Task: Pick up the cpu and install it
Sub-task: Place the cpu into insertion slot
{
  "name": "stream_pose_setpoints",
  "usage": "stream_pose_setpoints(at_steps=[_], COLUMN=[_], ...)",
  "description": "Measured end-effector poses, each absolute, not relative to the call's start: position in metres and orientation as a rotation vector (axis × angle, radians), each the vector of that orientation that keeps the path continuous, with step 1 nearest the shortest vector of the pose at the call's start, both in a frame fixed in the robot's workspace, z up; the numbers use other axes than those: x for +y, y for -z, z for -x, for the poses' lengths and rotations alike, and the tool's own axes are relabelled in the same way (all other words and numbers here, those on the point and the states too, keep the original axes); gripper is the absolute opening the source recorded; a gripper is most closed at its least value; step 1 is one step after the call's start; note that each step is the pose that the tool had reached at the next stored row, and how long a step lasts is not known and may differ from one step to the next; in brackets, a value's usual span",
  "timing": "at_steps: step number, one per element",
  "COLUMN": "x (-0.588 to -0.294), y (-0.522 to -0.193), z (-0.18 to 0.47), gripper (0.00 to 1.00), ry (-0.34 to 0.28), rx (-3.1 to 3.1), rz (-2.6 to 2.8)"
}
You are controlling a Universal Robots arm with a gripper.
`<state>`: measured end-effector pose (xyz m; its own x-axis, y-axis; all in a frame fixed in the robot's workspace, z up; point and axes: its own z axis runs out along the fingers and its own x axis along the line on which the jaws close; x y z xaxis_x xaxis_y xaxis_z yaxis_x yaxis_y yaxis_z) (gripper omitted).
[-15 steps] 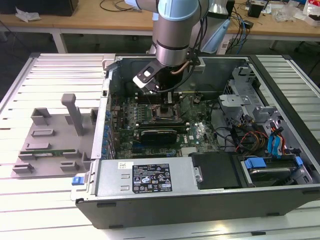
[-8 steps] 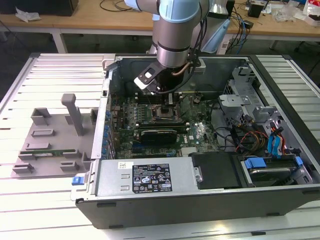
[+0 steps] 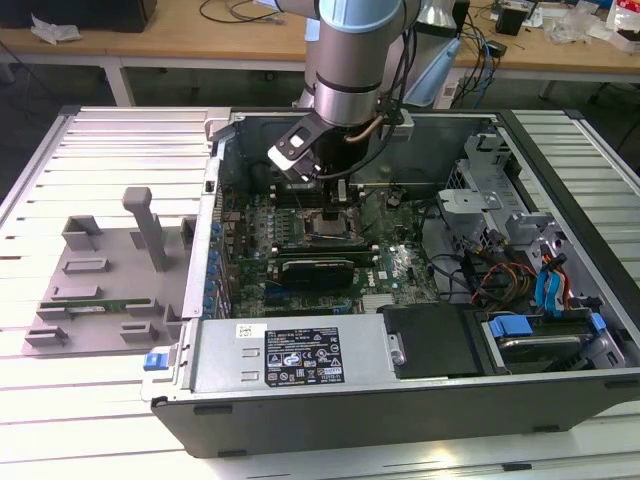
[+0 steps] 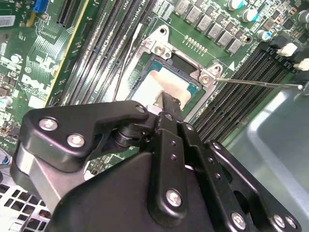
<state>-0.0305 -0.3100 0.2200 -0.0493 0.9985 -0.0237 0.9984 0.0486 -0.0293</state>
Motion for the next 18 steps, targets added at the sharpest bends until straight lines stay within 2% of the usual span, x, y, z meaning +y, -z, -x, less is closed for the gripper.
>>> stream_pose_setpoints(at_steps=[18], x=[-0.31], y=[-0.252], z=[0.031], gripper=[0.11], ry=[-0.059], rx=[-2.273], rz=[2.164])
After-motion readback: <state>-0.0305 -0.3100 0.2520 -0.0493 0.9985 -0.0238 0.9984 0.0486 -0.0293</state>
